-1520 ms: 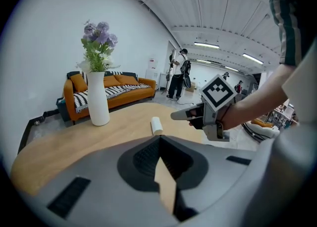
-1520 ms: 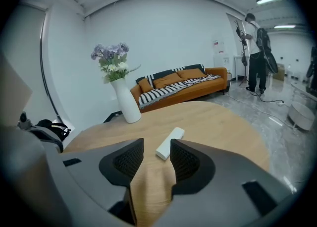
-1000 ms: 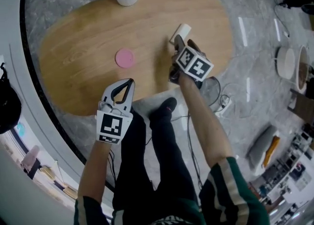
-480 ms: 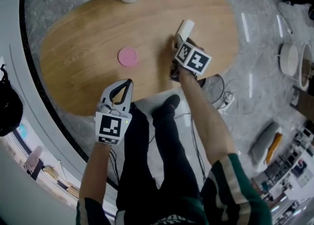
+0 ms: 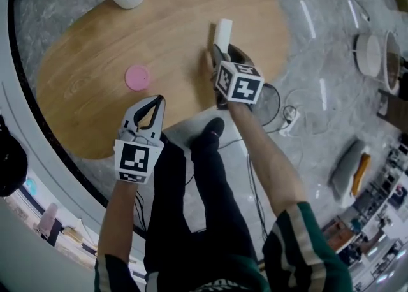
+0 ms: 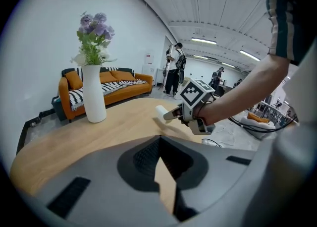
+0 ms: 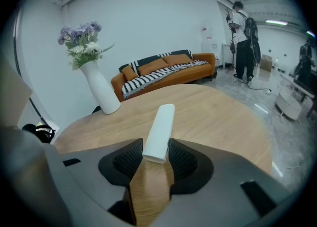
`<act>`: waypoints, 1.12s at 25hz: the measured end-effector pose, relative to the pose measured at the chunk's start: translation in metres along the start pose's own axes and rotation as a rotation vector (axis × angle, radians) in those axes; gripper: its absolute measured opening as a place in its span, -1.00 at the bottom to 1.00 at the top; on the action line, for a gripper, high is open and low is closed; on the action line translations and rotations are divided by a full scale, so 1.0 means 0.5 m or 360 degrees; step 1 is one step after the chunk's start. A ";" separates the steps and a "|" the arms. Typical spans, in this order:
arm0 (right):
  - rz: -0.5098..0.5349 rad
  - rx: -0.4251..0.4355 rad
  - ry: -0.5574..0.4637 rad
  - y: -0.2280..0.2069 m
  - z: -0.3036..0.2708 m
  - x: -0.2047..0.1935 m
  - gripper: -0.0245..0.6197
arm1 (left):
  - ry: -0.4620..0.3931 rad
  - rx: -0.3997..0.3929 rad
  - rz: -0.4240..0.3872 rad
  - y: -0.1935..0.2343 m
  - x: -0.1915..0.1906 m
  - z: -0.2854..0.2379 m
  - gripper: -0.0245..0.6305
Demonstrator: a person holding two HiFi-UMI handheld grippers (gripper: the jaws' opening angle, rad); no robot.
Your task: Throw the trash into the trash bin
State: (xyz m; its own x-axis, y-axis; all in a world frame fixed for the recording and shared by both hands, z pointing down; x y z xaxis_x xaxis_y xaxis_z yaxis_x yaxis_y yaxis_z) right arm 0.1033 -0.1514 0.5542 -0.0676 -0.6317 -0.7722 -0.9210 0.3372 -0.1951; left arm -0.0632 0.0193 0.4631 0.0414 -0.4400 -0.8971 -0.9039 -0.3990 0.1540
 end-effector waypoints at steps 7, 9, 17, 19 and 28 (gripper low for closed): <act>0.0095 0.0012 -0.0110 -0.080 0.089 0.006 -0.42 | -0.0013 -0.0117 -0.0012 -0.061 0.026 -0.077 -0.93; 0.0100 0.0001 -0.0131 -0.112 0.113 0.003 -0.42 | -0.0006 -0.0150 -0.0042 -0.082 0.029 -0.101 -0.93; -0.0078 -0.0194 -0.0194 -0.256 0.238 -0.054 -0.42 | 0.0051 -0.0362 -0.0164 -0.180 0.025 -0.174 -0.93; -0.0111 -0.0250 -0.0199 -0.298 0.267 -0.078 -0.42 | 0.0067 -0.0409 -0.0181 -0.211 0.021 -0.194 -0.93; -0.0269 -0.0475 -0.0156 -0.444 0.370 -0.218 -0.42 | 0.0129 -0.0566 -0.0219 -0.331 -0.010 -0.264 -0.93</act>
State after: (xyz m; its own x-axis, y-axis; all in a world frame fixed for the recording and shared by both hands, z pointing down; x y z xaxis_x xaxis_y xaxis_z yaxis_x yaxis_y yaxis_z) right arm 0.3861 -0.0282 0.5696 0.1190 -0.5863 -0.8013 -0.9885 0.0057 -0.1510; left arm 0.1424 -0.0188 0.4970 0.1985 -0.4192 -0.8859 -0.6841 -0.7066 0.1810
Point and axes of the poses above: the fingertips, and each gripper's own axes: z backward along the fingers, y to its left, x out of its top, the point moved 4 cm from there along z, backward along the fingers, and after that the axes turned 12 degrees about -y, right-handed, at the moved point
